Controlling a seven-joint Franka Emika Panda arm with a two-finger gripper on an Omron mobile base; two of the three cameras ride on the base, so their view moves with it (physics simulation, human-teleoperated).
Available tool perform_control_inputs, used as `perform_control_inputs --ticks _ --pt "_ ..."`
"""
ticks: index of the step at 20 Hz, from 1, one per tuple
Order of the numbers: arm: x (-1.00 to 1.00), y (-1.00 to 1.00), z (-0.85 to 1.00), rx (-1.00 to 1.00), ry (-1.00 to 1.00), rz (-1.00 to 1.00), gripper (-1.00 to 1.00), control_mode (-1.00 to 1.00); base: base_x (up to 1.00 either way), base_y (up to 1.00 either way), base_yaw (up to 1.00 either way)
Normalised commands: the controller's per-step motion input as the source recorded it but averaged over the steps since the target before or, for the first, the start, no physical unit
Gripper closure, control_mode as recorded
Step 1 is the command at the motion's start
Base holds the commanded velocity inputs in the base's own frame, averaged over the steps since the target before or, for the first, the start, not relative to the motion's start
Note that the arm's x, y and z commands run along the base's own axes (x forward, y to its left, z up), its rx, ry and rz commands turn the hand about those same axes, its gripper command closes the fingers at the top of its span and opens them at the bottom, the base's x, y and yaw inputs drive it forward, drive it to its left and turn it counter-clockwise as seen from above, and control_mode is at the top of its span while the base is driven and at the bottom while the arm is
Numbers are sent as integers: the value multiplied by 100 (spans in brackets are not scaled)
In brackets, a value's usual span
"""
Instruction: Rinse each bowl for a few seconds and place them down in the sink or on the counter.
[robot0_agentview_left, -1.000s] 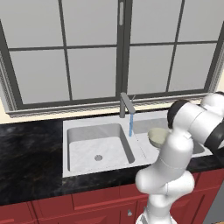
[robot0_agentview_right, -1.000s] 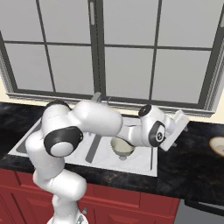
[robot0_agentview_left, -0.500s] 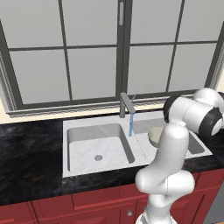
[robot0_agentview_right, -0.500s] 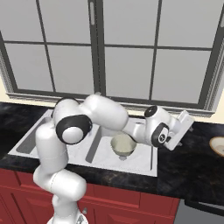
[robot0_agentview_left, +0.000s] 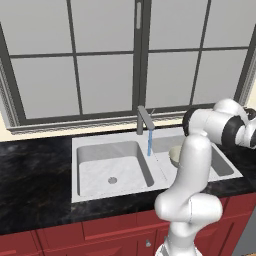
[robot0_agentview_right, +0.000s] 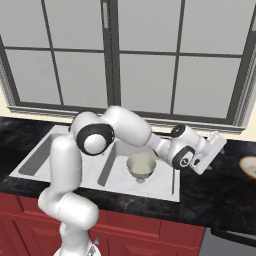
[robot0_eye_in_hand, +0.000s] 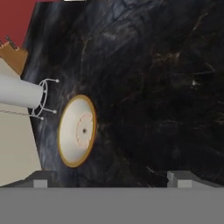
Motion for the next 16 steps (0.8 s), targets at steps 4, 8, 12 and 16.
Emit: perform_control_inputs --ticks 4,8,12,16 --pt "1 -38 -7 4 0 0 -100 -100 0 0 0" --pt "0 -41 -3 5 0 0 -100 -100 0 0 0" --pt "0 -37 -9 5 0 0 -100 -100 0 0 0" --pt "2 -25 -18 3 0 0 -100 -100 0 0 0"
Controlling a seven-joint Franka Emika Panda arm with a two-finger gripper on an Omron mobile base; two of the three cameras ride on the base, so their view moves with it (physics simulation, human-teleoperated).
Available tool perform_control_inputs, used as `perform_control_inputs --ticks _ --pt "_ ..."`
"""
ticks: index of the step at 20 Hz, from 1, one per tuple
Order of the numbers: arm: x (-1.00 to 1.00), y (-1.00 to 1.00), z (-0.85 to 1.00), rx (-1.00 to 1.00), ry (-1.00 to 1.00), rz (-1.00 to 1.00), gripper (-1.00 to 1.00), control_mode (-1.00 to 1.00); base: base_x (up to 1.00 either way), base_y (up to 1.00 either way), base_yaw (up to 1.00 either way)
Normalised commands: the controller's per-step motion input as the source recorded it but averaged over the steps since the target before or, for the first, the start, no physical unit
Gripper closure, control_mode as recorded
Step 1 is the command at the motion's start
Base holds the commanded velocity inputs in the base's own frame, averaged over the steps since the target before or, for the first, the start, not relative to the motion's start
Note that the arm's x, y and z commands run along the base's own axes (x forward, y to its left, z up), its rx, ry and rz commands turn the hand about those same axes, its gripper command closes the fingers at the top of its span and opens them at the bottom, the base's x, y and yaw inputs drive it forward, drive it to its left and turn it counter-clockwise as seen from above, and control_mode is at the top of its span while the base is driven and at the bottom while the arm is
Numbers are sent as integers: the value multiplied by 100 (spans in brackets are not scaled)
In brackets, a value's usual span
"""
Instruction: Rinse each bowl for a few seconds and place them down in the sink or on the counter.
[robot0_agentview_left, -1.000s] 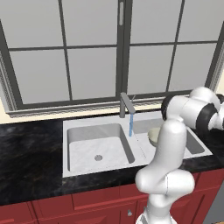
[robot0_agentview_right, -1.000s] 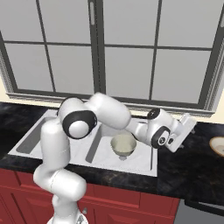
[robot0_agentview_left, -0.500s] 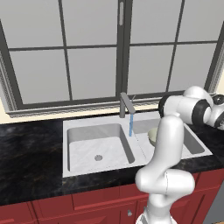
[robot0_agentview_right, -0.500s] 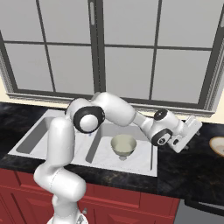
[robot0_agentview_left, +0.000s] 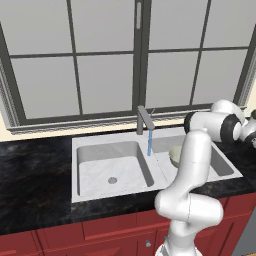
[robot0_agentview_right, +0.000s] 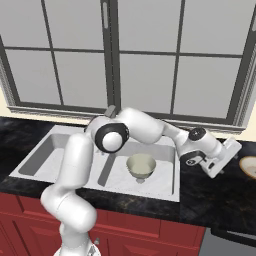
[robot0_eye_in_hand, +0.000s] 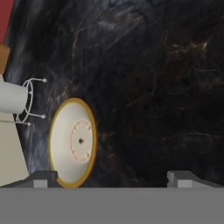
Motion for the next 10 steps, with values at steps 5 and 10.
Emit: perform_control_inputs --ticks 5,10 --pt "8 -21 -33 0 -4 0 -100 -100 0 0 0" --pt "30 -13 -22 0 -1 0 -100 -100 0 0 0"
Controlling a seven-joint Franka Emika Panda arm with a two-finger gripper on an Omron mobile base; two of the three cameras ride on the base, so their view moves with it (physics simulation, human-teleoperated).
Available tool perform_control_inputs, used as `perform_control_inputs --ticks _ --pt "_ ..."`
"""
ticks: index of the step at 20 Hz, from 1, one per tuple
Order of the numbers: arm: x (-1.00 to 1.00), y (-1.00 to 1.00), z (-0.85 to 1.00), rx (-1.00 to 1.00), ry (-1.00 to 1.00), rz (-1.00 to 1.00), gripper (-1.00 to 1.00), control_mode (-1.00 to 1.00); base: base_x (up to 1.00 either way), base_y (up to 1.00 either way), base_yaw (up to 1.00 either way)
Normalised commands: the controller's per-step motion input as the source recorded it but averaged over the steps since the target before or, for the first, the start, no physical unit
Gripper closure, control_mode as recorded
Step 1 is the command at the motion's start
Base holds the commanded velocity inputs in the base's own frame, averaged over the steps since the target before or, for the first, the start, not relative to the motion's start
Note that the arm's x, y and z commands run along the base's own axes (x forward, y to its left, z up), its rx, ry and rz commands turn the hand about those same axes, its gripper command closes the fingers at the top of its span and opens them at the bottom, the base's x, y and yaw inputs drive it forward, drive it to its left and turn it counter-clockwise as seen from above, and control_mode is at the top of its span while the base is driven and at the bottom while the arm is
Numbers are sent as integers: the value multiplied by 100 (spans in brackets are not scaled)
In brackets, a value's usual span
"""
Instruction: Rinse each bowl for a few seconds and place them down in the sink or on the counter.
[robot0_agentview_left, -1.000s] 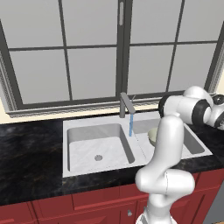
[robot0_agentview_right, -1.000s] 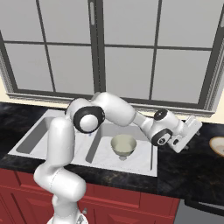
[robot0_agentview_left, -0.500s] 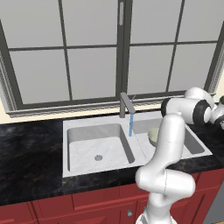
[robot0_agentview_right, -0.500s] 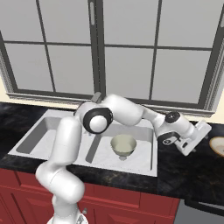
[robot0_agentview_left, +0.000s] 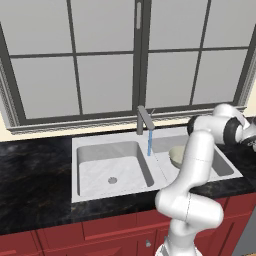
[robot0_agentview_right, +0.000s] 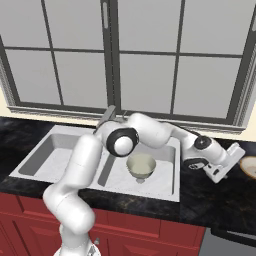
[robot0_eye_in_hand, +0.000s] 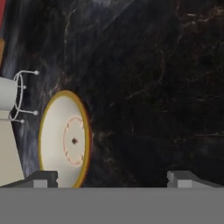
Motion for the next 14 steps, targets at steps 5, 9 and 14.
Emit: perform_control_inputs --ticks 5,9,14 --pt "33 -24 -5 0 0 0 -100 -100 0 0 0" --pt "32 -27 -1 0 0 0 -100 -100 0 0 0" --pt "32 -25 -3 0 0 0 -100 -100 0 0 0"
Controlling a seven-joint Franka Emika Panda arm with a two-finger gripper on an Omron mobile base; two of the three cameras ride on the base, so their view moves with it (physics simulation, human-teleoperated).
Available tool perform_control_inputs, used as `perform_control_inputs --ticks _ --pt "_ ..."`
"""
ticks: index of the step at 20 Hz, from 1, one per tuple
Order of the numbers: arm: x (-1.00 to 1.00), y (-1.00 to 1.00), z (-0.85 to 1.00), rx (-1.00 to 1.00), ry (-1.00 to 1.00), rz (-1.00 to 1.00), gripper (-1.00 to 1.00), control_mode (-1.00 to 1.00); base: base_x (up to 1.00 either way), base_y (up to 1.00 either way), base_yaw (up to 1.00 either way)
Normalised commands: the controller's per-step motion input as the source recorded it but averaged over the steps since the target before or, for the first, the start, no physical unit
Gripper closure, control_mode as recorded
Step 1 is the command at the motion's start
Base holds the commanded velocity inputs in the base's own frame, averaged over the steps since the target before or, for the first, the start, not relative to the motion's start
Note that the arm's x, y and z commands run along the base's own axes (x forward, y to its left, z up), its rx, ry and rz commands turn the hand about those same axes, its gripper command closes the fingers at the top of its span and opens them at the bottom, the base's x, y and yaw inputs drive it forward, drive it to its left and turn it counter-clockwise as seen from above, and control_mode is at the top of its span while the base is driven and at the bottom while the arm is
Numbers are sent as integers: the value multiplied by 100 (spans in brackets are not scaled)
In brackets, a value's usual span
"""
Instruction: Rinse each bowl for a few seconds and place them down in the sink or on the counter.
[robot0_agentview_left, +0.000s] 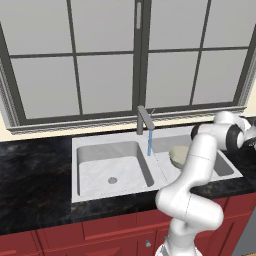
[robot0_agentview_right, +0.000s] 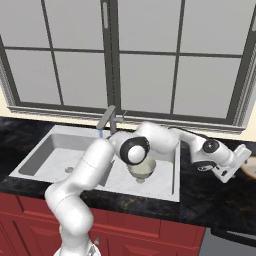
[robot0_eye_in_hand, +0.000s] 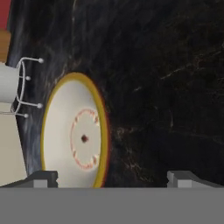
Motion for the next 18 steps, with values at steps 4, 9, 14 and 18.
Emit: perform_control_inputs --ticks 4,9,14,18 --pt "32 -21 -9 0 0 0 -100 -100 0 0 0" --pt "33 -22 -9 0 0 0 -100 -100 0 0 0" --pt "23 -23 -8 0 0 0 100 -100 0 0 0" --pt "13 -30 -6 1 0 0 100 -100 0 0 0"
